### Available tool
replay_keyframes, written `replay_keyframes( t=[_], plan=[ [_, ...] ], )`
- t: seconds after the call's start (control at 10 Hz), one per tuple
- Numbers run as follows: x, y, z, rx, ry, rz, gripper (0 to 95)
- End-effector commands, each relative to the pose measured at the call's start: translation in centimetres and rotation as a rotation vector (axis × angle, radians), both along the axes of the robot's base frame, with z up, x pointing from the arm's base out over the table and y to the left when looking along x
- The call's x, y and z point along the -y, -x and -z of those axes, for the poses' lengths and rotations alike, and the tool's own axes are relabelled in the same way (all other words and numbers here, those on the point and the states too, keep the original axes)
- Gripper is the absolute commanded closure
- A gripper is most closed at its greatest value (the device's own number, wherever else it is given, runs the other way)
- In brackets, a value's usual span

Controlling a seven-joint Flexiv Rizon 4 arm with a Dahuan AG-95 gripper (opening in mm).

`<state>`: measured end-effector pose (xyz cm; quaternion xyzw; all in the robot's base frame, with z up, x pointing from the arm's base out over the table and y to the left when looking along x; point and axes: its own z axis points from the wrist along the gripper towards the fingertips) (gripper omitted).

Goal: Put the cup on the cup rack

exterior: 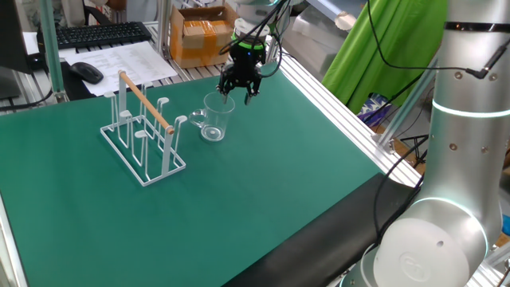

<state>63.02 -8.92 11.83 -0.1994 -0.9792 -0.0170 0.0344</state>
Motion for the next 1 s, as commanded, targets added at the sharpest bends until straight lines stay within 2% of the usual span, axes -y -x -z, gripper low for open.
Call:
replay_keyframes(
  t=[0.1, 0.2, 0.4, 0.5, 0.7, 0.8, 1.0],
  plan=[
    [0.0, 0.0, 0.2, 0.004, -0.005, 0.000, 38.0],
    [0.0, 0.1, 0.6, 0.009, -0.011, 0.000, 57.0],
    [0.1, 0.2, 1.0, 0.017, -0.016, 0.000, 57.0],
    [0.1, 0.3, 1.2, 0.021, -0.021, 0.001, 76.0],
    [0.2, 0.4, 1.3, 0.022, -0.026, 0.001, 76.0],
    [0.2, 0.4, 1.3, 0.023, -0.027, 0.002, 95.0],
    [0.2, 0.4, 1.3, 0.025, -0.026, 0.004, 95.0]
  ],
)
